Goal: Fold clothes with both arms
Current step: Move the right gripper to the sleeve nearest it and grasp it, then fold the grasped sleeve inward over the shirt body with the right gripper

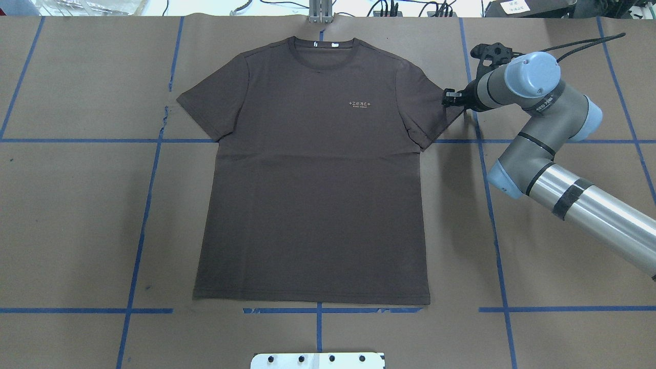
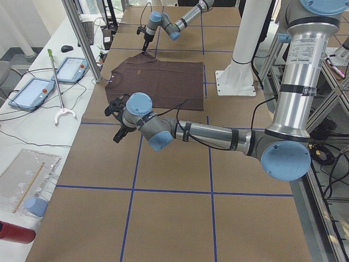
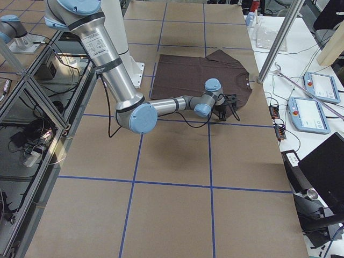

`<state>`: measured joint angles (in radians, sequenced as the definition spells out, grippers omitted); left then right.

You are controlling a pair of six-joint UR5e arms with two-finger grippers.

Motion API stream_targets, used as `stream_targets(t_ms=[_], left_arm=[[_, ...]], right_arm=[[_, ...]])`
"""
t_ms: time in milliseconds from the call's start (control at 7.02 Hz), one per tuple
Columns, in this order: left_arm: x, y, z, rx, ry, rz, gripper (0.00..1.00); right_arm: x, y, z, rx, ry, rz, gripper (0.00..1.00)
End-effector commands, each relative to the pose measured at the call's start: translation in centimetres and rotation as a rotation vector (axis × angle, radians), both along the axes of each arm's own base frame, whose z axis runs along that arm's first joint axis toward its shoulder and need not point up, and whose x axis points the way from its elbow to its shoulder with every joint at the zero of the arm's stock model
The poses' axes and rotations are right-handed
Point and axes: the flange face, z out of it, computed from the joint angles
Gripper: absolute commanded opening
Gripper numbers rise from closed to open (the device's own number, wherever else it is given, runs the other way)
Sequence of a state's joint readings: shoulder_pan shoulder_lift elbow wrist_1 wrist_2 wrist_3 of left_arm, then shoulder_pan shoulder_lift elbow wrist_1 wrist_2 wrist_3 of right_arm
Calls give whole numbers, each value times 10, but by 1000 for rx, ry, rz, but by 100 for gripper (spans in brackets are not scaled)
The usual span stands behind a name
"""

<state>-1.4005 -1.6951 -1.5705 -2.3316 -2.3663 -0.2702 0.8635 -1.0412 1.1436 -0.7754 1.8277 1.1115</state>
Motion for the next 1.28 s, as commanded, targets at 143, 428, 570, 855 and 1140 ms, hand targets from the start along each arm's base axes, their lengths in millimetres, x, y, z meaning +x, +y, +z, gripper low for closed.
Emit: stream_targets(t_ms=[143,428,570,855,1140], left_arm=[[0,0,2,-1,-3,-1,100],[0,0,2,-3,-3,-1,100],[0,0,4,-4,-5,-2,100],[1,0,4,-4,-5,0,100],[1,1,4,-3,-5,2,100]], right_arm=[[-2,-2,-30,29,-21,-2,0],[-12,-15,-77,-9,11,19,0],[-26,-14,-91,11,25,31,0],[-78,-6,-152,-34,16,88,0],[-107,0,-191,-4,-2,93,0]])
